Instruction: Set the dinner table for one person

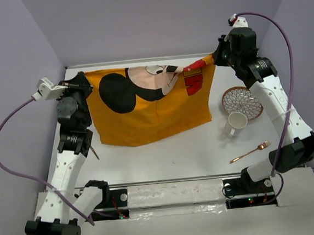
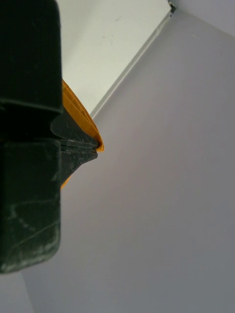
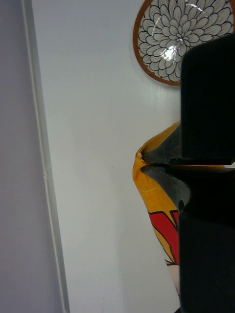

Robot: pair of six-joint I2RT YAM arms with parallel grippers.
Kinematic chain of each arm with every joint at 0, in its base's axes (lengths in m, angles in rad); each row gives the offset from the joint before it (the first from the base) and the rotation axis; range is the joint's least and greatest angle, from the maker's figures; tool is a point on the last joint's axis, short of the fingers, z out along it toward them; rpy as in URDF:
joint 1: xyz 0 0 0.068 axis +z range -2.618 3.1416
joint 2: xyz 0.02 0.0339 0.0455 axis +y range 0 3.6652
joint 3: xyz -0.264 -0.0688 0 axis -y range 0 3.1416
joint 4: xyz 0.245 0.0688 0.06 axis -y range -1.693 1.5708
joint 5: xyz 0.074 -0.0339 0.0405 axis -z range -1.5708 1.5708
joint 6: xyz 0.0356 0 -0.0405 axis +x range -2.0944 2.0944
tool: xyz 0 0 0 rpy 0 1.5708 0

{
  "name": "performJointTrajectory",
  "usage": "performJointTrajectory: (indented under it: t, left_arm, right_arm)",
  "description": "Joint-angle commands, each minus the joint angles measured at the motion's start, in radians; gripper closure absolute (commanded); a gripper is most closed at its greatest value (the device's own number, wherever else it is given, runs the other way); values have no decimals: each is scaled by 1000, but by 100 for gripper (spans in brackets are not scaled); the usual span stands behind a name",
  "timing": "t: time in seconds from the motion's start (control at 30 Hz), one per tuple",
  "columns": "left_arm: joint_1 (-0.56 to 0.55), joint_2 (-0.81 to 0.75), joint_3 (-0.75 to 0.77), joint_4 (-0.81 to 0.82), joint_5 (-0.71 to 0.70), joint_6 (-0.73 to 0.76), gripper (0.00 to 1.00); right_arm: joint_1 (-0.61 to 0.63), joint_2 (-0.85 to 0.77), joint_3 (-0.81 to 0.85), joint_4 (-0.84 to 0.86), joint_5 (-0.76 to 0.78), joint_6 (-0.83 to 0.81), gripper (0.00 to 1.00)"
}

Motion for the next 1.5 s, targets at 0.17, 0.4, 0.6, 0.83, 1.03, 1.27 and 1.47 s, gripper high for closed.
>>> performJointTrajectory:
  t: [0.17,0.4,0.6,0.83,1.03,1.27,1.47]
  left_arm:
    - [313,142,166,50,389,-116,100]
    - [399,-20,-120,62,553,-159,100]
    - [414,-130,-490,122,645,-255,100]
    - [417,-206,-636,67,647,-242,100]
    - [417,-251,-719,1,641,-223,100]
    - [404,-281,-719,-71,651,-200,100]
    - [375,-292,-653,-148,627,-133,100]
  right_arm:
    - [-67,-25,166,38,-103,-12,100]
    - [-67,-262,-332,197,-210,86,100]
    - [-67,-332,-751,277,-316,127,100]
    - [-67,-378,-938,282,-388,147,100]
    - [-67,-391,-1067,275,-441,207,100]
    - [-67,-428,-1133,271,-373,272,100]
    - [-67,-468,-1103,237,-293,262,100]
